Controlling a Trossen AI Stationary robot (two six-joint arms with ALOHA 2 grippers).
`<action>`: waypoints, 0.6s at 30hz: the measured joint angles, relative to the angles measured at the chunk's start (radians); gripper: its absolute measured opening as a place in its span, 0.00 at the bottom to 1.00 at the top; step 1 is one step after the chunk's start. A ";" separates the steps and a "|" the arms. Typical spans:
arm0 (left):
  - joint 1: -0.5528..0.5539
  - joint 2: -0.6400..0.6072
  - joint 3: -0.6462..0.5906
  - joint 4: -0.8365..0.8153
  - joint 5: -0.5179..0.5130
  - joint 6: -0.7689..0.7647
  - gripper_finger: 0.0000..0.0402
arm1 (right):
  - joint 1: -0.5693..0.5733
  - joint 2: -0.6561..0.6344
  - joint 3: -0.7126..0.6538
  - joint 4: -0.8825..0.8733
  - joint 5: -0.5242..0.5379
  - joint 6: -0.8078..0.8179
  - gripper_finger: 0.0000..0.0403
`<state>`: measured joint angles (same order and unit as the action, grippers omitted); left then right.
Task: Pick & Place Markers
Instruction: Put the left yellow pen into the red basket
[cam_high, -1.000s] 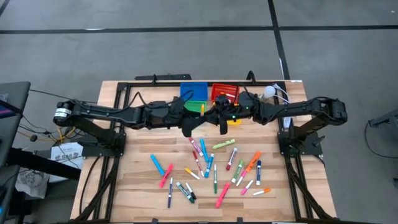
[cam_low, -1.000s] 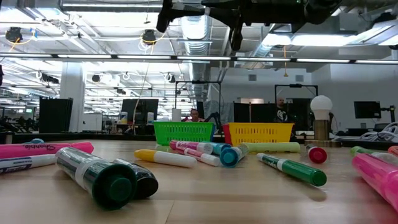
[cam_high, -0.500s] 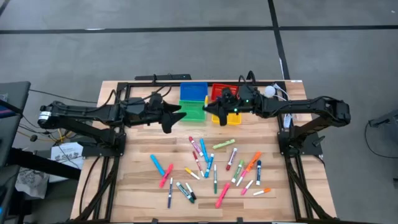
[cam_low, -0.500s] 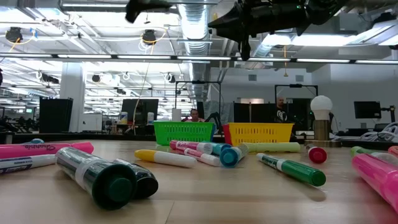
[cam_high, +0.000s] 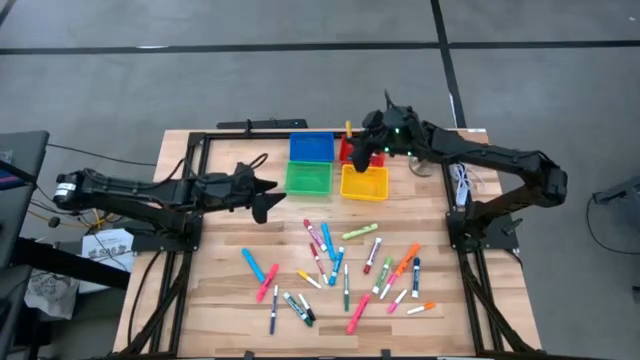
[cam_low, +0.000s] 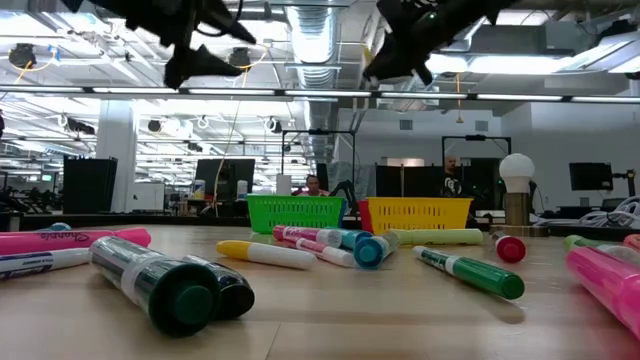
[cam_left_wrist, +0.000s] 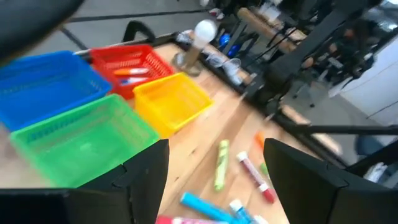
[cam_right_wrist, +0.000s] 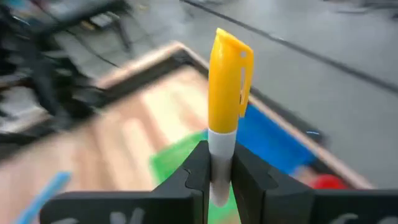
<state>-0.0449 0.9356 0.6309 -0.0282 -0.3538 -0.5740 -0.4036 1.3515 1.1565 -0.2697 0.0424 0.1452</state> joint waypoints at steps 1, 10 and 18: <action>0.002 -0.003 -0.012 0.011 -0.001 0.012 0.65 | -0.007 0.005 0.019 -0.022 0.028 -0.022 0.08; 0.003 -0.026 -0.094 0.112 -0.020 0.087 0.65 | -0.100 0.065 0.062 -0.169 0.117 -0.086 0.10; 0.023 -0.125 -0.143 0.160 -0.020 0.136 0.65 | -0.123 0.193 0.062 -0.170 0.113 -0.144 0.10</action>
<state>-0.0224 0.8106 0.4875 0.1319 -0.3740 -0.4377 -0.5262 1.5447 1.2184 -0.4400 0.1558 0.0016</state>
